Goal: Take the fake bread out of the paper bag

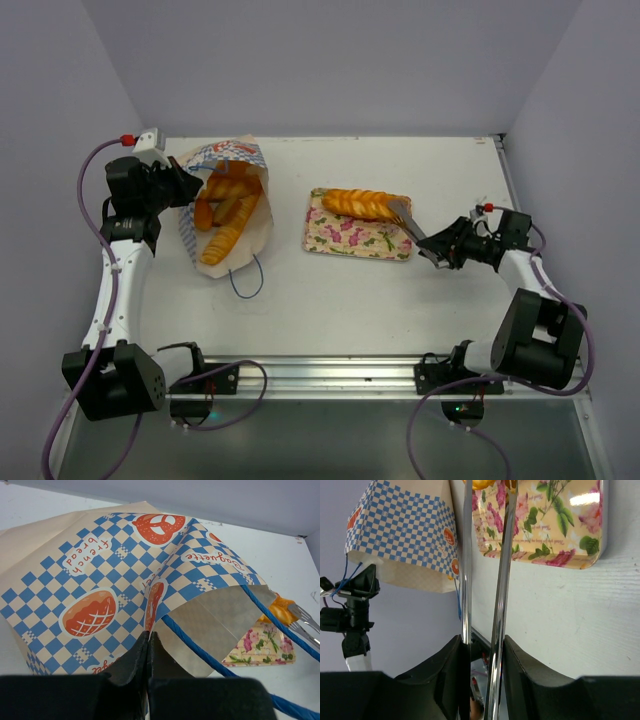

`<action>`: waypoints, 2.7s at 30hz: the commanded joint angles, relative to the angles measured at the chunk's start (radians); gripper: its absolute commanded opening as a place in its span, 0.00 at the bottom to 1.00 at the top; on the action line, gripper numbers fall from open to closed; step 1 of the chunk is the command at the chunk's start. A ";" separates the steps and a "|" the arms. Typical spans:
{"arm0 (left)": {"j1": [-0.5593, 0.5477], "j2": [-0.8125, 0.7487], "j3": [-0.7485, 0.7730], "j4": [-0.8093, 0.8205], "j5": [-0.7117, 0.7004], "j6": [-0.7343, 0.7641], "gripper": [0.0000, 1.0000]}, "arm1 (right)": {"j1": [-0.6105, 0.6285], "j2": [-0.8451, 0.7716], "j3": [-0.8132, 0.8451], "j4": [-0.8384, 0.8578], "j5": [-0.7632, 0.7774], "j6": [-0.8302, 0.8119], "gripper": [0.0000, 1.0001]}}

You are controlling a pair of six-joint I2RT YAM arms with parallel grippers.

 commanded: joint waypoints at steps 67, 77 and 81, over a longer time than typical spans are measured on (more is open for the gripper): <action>0.006 -0.019 0.011 0.041 0.024 0.013 0.00 | -0.310 0.139 0.473 -0.914 -0.036 -1.087 0.25; 0.006 -0.032 -0.013 0.058 0.040 0.006 0.00 | -0.293 -0.111 0.233 -0.225 0.393 -1.237 0.24; 0.007 -0.037 -0.018 0.062 0.045 0.002 0.00 | -0.246 -0.049 0.173 -0.094 0.507 -1.300 0.24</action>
